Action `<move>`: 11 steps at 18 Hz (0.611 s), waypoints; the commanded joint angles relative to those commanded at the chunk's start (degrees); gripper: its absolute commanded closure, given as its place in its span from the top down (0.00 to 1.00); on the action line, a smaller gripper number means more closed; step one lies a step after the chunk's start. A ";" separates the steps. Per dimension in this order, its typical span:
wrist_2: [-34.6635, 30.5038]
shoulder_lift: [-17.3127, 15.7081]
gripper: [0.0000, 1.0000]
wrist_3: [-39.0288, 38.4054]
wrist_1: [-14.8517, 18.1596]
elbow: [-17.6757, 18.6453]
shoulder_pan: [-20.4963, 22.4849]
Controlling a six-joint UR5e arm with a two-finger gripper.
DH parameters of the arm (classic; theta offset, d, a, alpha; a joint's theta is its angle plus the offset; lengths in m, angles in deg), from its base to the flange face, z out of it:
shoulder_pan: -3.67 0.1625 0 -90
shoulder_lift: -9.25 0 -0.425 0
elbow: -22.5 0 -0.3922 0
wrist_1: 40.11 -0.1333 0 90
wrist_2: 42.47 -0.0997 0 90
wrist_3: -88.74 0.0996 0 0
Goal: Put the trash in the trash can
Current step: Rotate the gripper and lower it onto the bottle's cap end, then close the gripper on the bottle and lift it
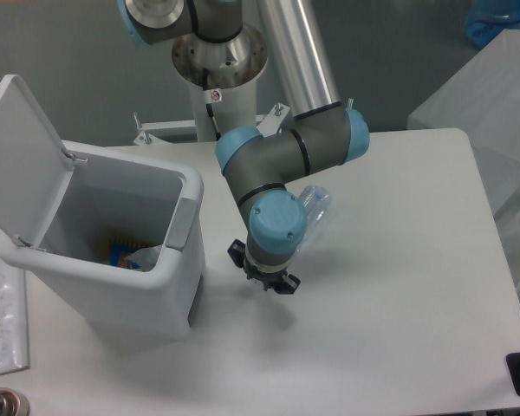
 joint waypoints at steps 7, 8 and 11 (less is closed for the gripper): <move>13.96 -0.44 0.04 -4.31 -0.17 -10.55 2.81; 16.33 -0.70 0.04 -4.74 -0.44 -11.43 3.60; 22.58 -3.69 0.04 -5.97 -0.88 -13.63 5.88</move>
